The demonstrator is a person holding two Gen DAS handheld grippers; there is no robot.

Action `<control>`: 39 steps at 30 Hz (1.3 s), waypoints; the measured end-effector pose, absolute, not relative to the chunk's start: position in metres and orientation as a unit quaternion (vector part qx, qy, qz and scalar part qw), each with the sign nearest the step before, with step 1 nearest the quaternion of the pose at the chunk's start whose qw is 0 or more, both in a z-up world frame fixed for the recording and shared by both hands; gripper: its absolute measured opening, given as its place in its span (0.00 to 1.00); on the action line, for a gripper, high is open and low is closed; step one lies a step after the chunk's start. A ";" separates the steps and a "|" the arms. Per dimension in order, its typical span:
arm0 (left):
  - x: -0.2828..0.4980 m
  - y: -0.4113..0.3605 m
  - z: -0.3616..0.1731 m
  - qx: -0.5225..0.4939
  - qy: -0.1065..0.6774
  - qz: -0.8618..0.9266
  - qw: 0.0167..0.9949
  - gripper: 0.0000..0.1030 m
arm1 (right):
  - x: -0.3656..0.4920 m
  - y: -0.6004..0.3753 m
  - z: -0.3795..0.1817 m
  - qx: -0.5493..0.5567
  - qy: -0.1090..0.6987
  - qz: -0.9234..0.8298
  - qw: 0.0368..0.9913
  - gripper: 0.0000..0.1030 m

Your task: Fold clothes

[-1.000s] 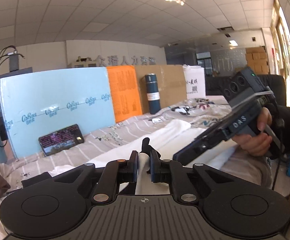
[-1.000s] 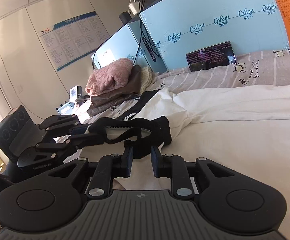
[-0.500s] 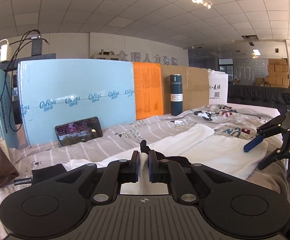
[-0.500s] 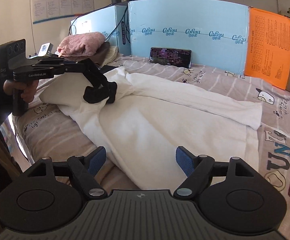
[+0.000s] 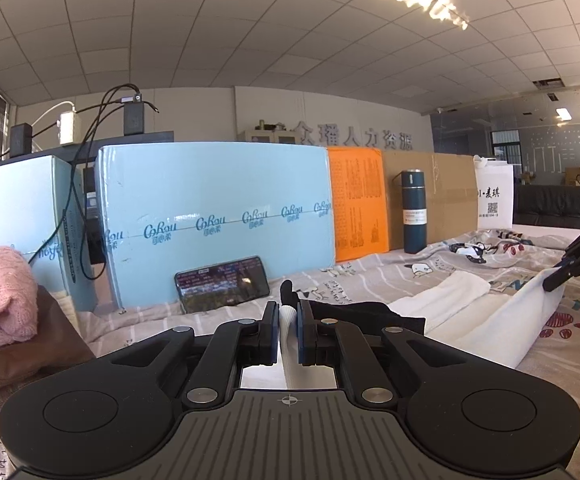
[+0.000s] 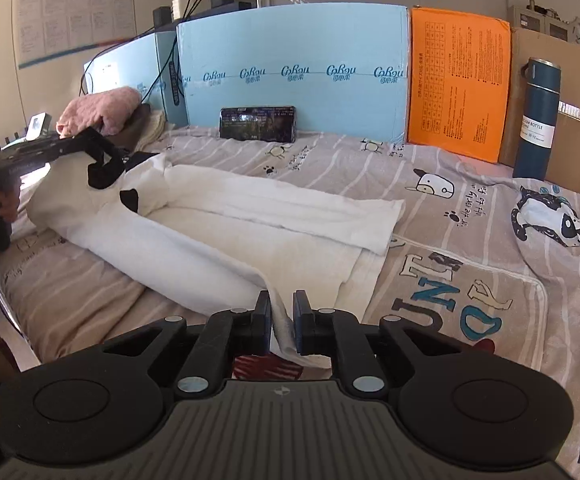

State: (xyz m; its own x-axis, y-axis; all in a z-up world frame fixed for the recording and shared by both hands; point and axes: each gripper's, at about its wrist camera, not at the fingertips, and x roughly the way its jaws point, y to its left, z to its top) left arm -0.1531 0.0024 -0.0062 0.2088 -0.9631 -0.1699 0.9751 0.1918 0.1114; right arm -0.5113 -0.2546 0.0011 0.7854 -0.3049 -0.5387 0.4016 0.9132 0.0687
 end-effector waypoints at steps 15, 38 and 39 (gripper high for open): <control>-0.154 -0.020 -0.008 0.164 0.054 -0.579 0.797 0.77 | -0.483 -0.284 -0.015 0.121 0.227 -0.290 0.922 0.76; -0.193 -0.090 -0.038 0.345 0.056 -0.573 0.741 0.83 | -0.483 -0.299 -0.046 0.200 0.205 -0.258 0.923 0.91; -0.194 -0.089 -0.037 0.345 0.055 -0.571 0.743 0.83 | -0.483 -0.299 -0.046 0.203 0.202 -0.258 0.923 0.91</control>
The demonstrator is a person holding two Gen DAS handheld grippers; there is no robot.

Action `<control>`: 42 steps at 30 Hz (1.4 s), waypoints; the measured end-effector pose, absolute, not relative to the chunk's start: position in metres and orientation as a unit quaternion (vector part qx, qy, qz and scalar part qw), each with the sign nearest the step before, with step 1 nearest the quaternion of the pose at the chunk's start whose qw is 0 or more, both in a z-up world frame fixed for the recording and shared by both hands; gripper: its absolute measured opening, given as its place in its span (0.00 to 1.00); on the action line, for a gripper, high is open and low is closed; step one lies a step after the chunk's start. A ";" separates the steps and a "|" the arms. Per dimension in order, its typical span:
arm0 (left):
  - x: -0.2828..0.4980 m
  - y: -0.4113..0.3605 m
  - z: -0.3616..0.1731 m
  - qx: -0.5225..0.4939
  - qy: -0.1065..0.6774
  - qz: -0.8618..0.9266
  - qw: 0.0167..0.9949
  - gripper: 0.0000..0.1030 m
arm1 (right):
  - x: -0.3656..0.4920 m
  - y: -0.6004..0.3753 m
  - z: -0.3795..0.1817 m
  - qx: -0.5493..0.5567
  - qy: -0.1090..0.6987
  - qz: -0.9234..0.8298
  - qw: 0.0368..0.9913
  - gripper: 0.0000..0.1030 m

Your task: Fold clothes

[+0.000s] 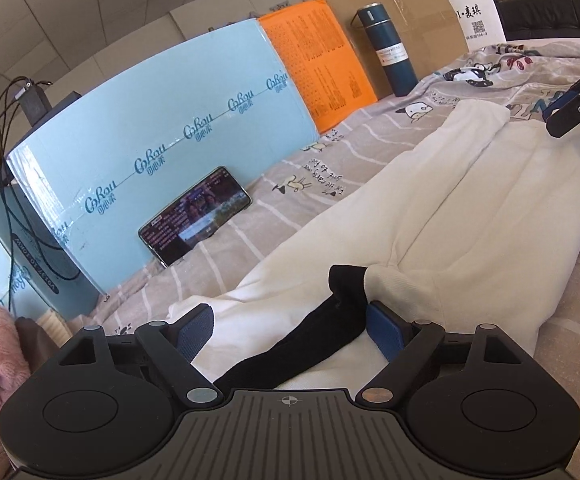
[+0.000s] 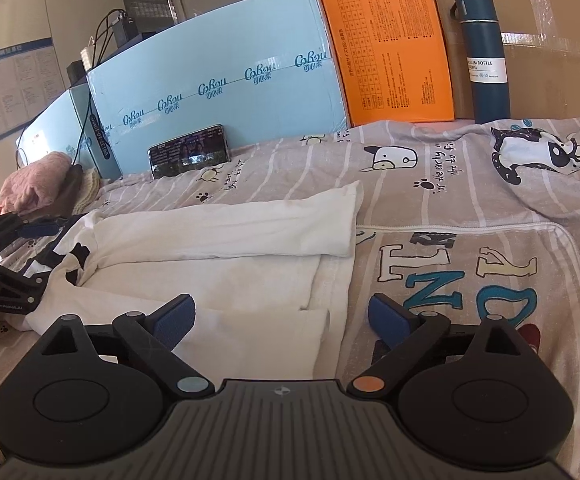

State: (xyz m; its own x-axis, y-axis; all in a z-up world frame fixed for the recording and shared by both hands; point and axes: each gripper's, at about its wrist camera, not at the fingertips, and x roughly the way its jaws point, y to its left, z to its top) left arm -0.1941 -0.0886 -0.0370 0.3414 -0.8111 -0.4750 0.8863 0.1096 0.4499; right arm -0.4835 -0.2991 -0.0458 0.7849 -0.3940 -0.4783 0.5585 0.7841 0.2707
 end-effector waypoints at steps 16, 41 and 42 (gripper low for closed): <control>-0.180 -0.009 -0.034 0.179 0.154 -0.510 0.827 0.94 | -0.491 -0.307 -0.040 0.218 0.180 -0.250 0.926 0.95; -0.381 -0.182 -0.048 0.347 -0.023 -0.733 0.585 0.98 | -0.430 -0.418 -0.046 0.267 0.210 -0.179 0.923 0.87; -0.384 -0.189 -0.049 0.344 -0.021 -0.735 0.584 0.98 | -0.427 -0.415 -0.047 0.259 0.216 -0.173 0.925 0.87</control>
